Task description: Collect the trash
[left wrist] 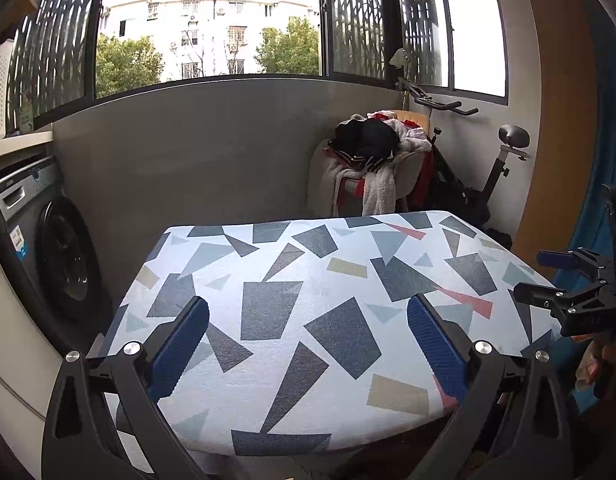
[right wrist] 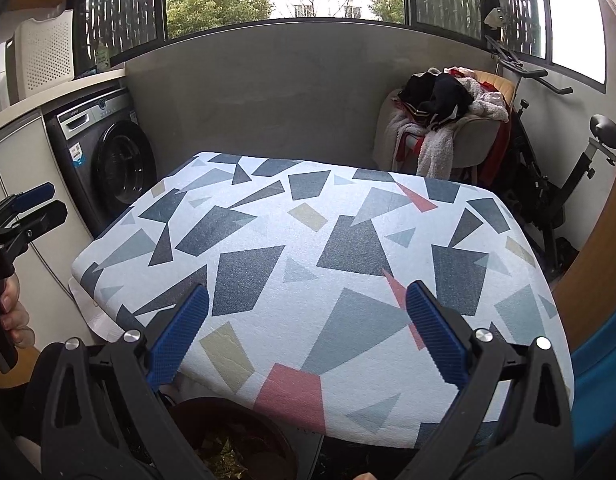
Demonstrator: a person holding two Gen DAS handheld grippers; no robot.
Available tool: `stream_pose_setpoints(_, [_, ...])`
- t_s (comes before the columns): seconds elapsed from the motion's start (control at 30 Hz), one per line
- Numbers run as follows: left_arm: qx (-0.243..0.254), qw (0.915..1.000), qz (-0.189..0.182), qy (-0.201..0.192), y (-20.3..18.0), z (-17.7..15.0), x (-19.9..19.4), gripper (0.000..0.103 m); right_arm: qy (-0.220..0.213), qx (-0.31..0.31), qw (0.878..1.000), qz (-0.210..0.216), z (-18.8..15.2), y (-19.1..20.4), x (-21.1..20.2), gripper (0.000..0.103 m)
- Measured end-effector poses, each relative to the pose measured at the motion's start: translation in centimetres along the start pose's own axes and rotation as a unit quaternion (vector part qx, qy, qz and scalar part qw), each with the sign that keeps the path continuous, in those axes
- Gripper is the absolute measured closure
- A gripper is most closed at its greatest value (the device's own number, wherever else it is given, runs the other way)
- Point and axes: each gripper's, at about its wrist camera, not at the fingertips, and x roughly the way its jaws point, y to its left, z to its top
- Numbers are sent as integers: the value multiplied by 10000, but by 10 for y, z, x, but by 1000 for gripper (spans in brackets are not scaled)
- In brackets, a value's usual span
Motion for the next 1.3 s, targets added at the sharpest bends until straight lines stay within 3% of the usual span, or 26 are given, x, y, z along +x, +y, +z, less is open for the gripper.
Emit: stream_pose_setpoints(1.3, [150, 9999, 1, 20, -6, -3, -6, 6, -96, -100, 9999, 38, 4, 10, -4, 6])
